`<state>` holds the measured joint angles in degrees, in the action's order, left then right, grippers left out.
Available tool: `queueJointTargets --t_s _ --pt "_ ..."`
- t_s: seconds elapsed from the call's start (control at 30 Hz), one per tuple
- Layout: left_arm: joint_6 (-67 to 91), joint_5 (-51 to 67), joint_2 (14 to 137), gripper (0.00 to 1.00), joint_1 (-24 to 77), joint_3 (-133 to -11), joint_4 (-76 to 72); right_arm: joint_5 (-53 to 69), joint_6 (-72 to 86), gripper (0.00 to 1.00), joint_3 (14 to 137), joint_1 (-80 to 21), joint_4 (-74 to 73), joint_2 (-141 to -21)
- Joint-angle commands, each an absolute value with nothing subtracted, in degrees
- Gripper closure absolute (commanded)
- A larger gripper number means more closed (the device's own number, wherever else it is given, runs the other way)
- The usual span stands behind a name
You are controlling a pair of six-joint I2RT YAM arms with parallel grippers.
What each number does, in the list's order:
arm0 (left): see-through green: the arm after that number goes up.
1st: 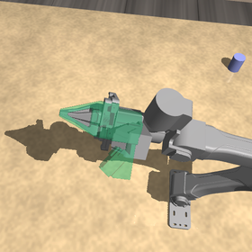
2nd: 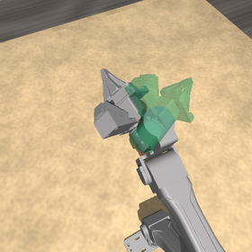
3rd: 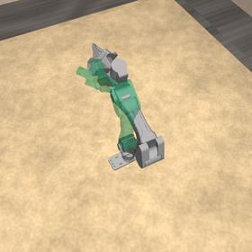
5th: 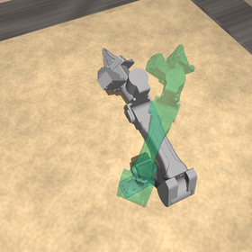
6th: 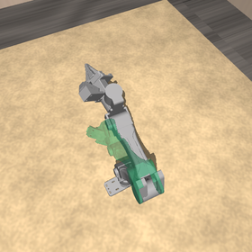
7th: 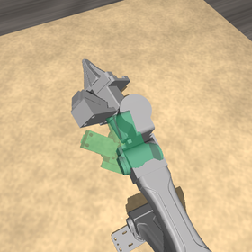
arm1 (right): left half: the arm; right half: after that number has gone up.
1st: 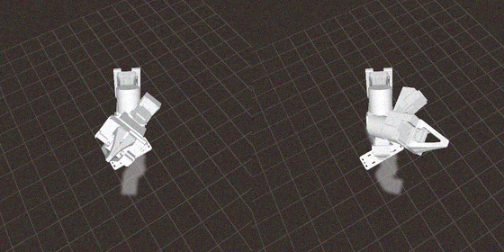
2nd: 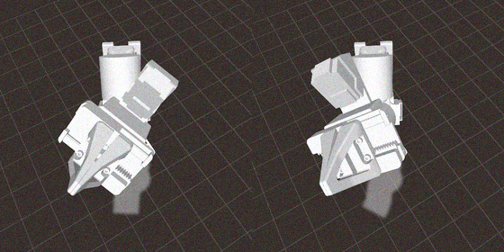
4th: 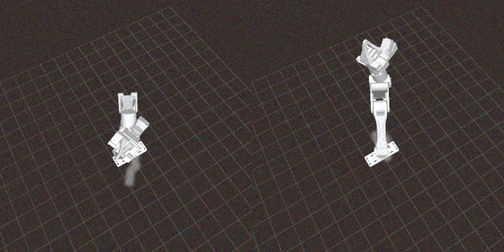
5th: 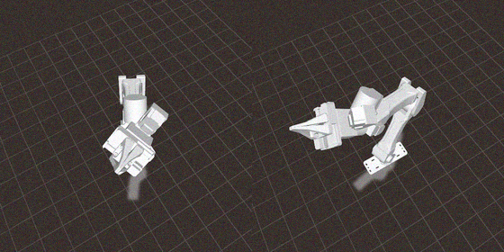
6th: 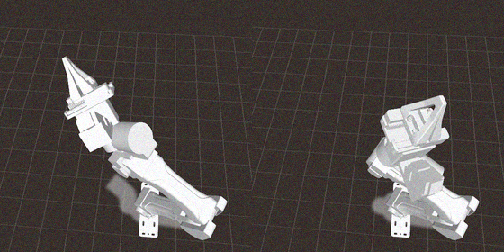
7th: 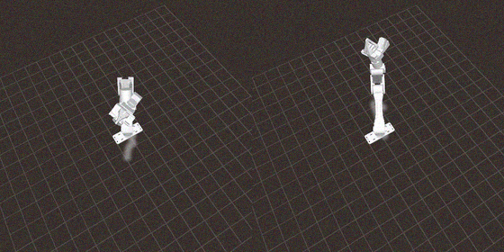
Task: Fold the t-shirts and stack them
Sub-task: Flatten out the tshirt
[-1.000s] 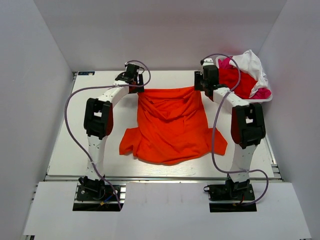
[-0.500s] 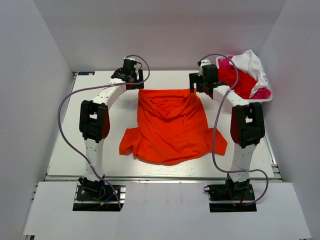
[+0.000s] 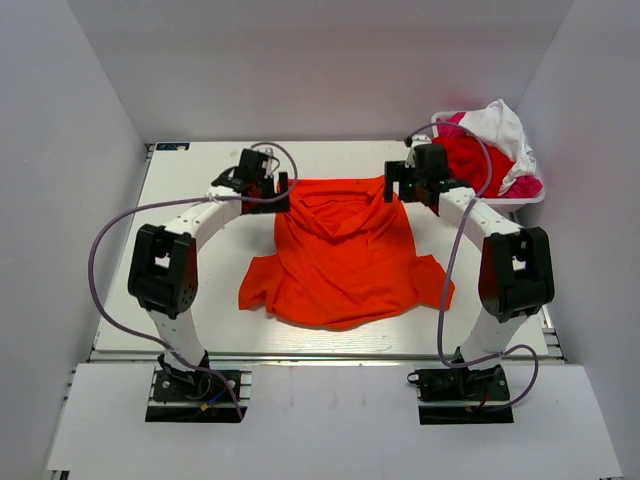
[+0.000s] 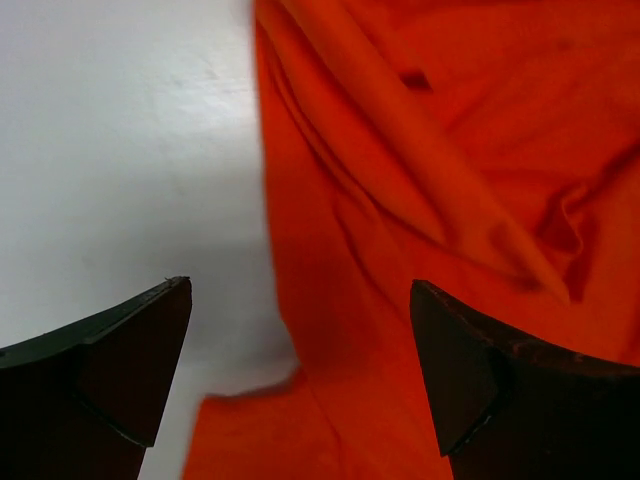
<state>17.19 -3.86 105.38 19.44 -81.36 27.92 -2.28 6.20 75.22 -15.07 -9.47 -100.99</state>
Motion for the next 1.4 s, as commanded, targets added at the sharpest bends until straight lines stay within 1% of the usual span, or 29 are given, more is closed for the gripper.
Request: queueJointTargets --t_s 0.0,0.1,0.13,0.23,0.33,0.53,0.73,0.9,1.07,1.2,1.23,1.27,1.33,1.37 --pt "20.3 6.3 101.6 0.0 22.6 -76.0 23.5 -1.8 10.3 0.1 71.4 -15.0 -10.5 -98.9" --pt "20.9 6.9 101.1 0.0 26.3 -73.6 23.5 -0.4 11.9 0.1 68.5 -15.0 -10.4 -97.8" --pt "20.9 7.4 100.6 0.0 27.1 -72.7 23.5 2.3 12.0 0.1 67.1 -14.9 -9.9 -97.6" --pt "22.3 11.7 98.3 0.0 29.2 -67.6 20.4 5.4 12.9 0.1 65.0 -15.1 -8.4 -98.1" --pt "24.2 12.3 96.4 0.0 29.9 -61.9 17.5 6.8 13.5 0.1 64.3 -15.3 -8.0 -99.6" --pt "25.4 6.0 99.8 0.0 30.5 -62.5 20.3 7.4 16.2 0.1 61.5 -15.1 -6.2 -101.2" --pt "26.0 4.3 105.6 0.0 29.4 -65.4 22.5 7.6 15.9 0.1 58.5 -15.2 -5.9 -101.6" --pt "26.0 -1.0 109.5 0.0 28.8 -69.6 25.5 8.0 16.3 0.1 54.7 -15.2 -5.7 -101.1" --pt "26.5 -6.5 115.5 0.0 27.1 -77.8 30.0 10.9 17.7 0.1 49.2 -15.6 -2.9 -97.6" --pt "25.2 -7.6 122.0 0.0 24.8 -89.5 32.6 13.7 18.8 0.1 43.4 -16.9 -1.3 -95.4" --pt "24.3 -6.6 124.7 0.0 24.8 -91.9 32.6 15.0 19.2 0.1 42.6 -17.7 1.4 -94.8" --pt "23.4 -6.1 126.1 0.0 24.2 -96.4 32.6 16.1 19.6 0.1 41.1 -18.9 1.8 -94.7" --pt "20.9 -4.8 128.9 0.0 24.2 -100.9 32.6 17.0 20.6 0.1 38.8 -20.9 3.2 -94.7" --pt "20.0 -4.7 132.3 0.0 24.2 -105.9 32.6 18.0 21.2 0.1 38.2 -22.3 4.1 -94.9"
